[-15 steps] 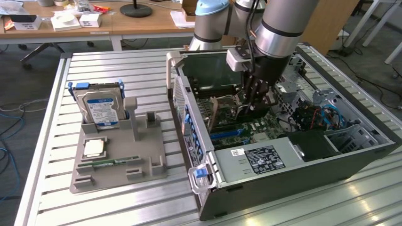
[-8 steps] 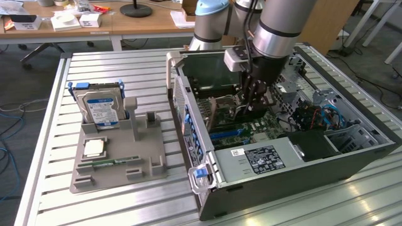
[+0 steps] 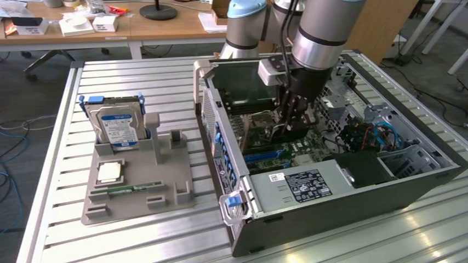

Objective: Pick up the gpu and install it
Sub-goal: 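Insert the gpu into the slot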

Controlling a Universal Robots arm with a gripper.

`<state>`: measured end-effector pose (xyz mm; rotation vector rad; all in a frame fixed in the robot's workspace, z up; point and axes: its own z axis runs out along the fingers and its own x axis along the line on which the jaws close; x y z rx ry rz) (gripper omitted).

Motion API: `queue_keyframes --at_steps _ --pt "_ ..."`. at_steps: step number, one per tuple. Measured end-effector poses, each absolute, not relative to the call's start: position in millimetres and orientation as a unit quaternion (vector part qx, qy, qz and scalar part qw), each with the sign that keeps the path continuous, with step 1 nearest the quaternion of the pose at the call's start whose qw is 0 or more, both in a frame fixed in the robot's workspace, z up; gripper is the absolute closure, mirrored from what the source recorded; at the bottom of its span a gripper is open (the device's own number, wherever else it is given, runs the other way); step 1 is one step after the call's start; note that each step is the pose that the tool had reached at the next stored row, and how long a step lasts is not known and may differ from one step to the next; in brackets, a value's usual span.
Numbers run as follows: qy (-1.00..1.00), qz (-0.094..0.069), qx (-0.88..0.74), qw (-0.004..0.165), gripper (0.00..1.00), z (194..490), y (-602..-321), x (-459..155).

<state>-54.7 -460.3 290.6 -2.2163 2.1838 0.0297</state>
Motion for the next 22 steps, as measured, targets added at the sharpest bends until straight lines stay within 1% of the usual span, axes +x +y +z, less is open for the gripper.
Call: queue_keyframes --at_steps 7,22 --pt "0.702 0.01 -0.712 0.015 0.74 285.5 -460.3 -56.4" --pt "0.702 0.01 -0.712 0.015 0.74 284.7 -460.2 -65.8"
